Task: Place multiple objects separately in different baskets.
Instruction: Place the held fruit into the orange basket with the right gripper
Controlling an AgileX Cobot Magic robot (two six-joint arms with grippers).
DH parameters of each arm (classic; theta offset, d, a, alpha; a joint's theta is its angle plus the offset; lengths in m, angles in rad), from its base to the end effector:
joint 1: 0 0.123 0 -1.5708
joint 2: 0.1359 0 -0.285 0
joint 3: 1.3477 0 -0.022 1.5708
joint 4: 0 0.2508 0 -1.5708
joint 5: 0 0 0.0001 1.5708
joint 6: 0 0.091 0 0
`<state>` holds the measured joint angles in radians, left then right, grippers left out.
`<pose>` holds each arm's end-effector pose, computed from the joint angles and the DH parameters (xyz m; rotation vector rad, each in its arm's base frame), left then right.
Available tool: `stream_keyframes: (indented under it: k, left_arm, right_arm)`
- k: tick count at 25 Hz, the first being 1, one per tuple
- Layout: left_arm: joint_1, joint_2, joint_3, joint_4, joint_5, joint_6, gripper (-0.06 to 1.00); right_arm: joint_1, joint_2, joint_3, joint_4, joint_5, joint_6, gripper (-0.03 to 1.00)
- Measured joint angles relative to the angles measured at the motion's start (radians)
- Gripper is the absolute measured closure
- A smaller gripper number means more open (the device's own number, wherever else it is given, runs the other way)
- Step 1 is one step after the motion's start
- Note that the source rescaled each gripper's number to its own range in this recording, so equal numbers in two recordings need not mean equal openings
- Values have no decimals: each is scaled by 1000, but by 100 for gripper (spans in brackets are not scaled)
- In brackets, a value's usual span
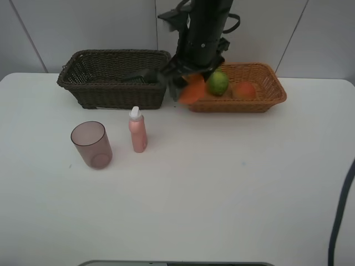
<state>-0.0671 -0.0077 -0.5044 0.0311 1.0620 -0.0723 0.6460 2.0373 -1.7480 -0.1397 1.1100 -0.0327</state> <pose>-0.0064 0.0029 0.2784 -0.0070 2.0335 -0.0506 0.3541 0.2528 0.2418 -1.0118 2.6693 -0.0695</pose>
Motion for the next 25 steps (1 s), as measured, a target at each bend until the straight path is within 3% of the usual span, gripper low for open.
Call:
stream_keyframes:
  k: [8,25]
  left_arm:
    - [0,0,0,0,0,0,-5]
    - [0,0,0,0,0,0,-5]
  right_arm:
    - [-93,31,-28,-3,-88,169,27]
    - [-196,230,-156,-17,-171,179,27]
